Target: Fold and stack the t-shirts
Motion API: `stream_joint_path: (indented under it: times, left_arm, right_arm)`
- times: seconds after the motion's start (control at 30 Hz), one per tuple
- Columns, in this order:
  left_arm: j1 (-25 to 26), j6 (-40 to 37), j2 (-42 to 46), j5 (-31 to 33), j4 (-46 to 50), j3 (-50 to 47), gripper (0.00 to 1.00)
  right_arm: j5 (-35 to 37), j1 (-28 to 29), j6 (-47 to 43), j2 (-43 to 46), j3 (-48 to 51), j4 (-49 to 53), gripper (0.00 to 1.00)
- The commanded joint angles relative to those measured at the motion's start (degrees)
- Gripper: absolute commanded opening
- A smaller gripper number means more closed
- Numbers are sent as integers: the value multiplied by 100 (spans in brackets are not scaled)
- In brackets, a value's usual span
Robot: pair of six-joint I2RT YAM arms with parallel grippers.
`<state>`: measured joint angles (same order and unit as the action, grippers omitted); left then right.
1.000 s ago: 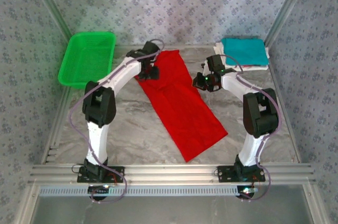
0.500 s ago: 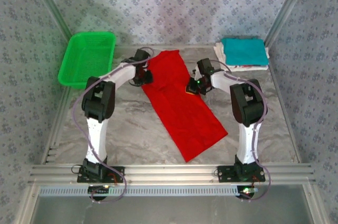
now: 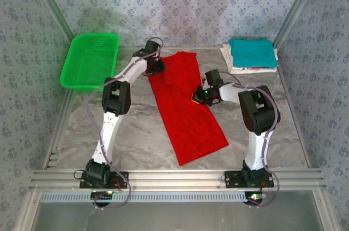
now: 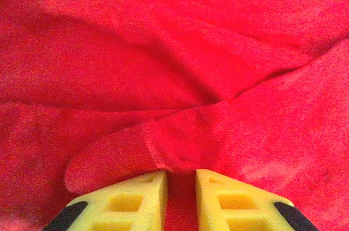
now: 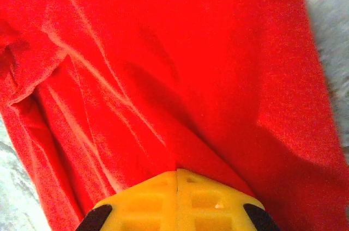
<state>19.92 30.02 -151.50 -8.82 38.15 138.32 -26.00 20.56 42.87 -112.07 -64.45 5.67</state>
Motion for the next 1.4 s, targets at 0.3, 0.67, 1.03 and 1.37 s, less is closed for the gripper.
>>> stream_joint_path:
  times: [0.3, 0.67, 1.03, 1.37]
  left_arm:
    - [-515, -871, -317, -301, 1662, 2318, 25]
    - [301, 493, 4313, -548, -3296, -5813, 31]
    - [755, 1075, 4095, 135, -2881, -6530, 30]
    - [714, 779, 2913, 88, -2610, -5374, 34]
  right_arm:
    - [327, 429, 1221, 531, -83, -11, 0]
    - [699, -94, -1205, -220, -2352, 2366, 0]
    - [1161, -300, -1158, -2002, -4204, 2991, 0]
    - [902, -764, -233, -3427, -5348, 2479, 0]
